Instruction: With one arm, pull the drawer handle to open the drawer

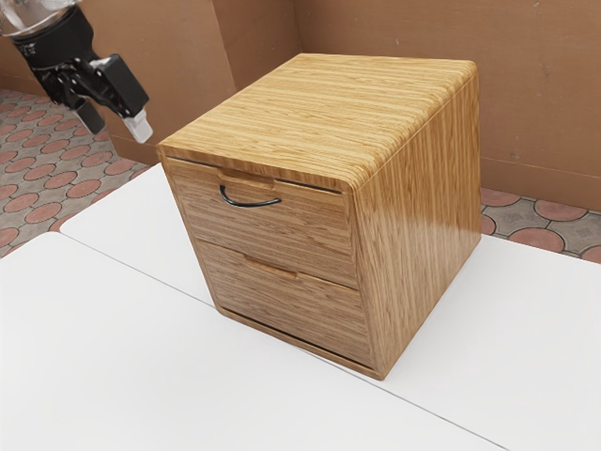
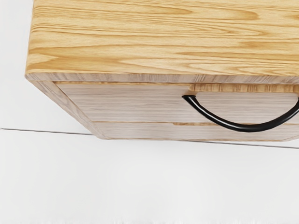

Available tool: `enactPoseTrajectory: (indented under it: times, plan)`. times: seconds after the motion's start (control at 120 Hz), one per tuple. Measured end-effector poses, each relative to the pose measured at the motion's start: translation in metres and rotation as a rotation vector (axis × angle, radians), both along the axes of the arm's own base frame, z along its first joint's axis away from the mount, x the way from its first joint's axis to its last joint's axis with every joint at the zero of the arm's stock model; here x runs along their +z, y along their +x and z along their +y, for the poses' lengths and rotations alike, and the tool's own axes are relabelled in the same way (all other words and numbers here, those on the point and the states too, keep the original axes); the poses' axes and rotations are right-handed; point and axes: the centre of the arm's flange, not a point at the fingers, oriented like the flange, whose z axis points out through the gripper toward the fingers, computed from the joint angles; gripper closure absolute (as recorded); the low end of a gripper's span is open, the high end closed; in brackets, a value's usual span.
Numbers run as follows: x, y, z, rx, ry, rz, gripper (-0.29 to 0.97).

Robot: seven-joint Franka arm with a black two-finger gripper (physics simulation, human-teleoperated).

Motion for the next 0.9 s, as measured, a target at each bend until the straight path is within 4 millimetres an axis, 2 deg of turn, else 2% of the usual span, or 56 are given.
enactPoseTrajectory:
  times: [0.233,0.333,0.375,0.4,0.442,0.525,0.608,0.65,0.85,0.9]
  plan:
    - [-0.027,0.010,0.016,0.002,0.052,0.087,0.00]
    - [-0.044,0.028,0.016,-0.180,0.064,0.087,0.00]
    - [-0.062,0.032,0.009,-0.283,0.057,0.082,0.00]
    - [-0.070,0.027,0.001,-0.343,0.068,0.079,0.00]
    - [-0.068,0.006,-0.007,-0.429,0.106,0.052,0.00]
    - [-0.065,-0.020,0.014,-0.527,0.159,0.004,0.00]
    - [-0.085,-0.033,0.013,-0.701,0.141,-0.075,0.00]
    - [-0.089,-0.043,0.015,-0.771,0.141,-0.142,0.00]
    - [-0.087,-0.035,0.013,-1.012,0.264,-0.294,0.00]
    - [-0.095,-0.031,0.012,-1.058,0.291,-0.307,0.00]
